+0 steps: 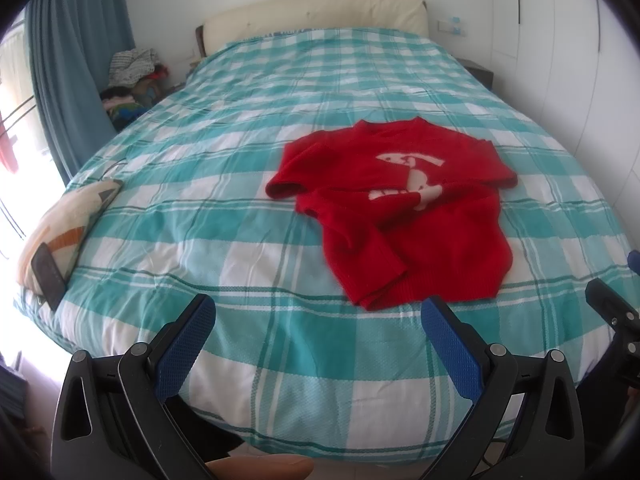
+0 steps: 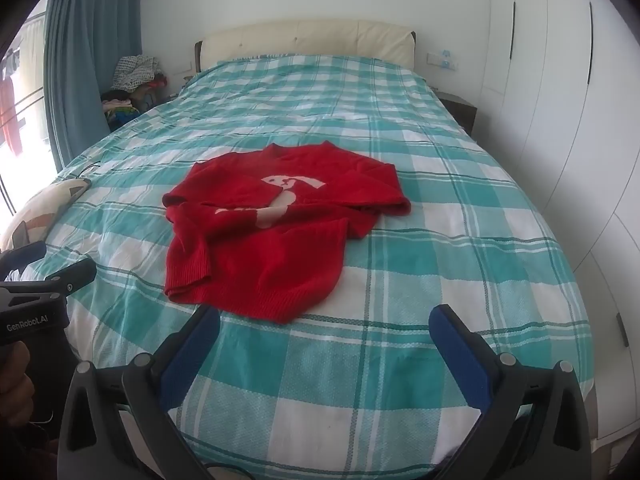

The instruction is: Fold small clothes

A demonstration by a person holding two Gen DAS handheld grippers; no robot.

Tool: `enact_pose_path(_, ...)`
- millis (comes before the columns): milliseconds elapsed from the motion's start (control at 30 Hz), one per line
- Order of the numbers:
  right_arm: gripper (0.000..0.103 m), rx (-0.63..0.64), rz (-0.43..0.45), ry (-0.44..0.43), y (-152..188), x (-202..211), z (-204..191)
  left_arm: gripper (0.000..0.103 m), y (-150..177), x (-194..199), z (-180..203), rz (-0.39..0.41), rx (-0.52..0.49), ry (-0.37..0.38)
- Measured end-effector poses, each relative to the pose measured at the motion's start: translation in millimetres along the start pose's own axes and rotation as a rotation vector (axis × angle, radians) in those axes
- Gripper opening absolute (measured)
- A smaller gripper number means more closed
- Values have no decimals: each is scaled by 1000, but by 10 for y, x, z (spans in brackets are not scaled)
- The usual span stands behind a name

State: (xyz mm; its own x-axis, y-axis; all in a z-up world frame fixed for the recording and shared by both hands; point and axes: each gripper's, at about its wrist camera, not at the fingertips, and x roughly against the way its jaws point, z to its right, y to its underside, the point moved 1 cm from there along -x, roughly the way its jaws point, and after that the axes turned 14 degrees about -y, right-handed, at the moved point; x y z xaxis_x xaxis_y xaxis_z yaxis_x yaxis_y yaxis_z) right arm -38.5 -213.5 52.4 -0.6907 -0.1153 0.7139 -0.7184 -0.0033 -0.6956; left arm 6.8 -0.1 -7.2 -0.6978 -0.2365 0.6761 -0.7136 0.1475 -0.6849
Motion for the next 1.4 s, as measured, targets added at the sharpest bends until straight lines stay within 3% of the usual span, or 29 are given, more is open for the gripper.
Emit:
enact_pose_path(1033,103,-11,-3,2,49,-13,59,103,78,-5,29,10,-45,0)
enact_pose_path(1400,103,-13,-8,3,69,-32,60,103,100,72,168,86,-120,-94)
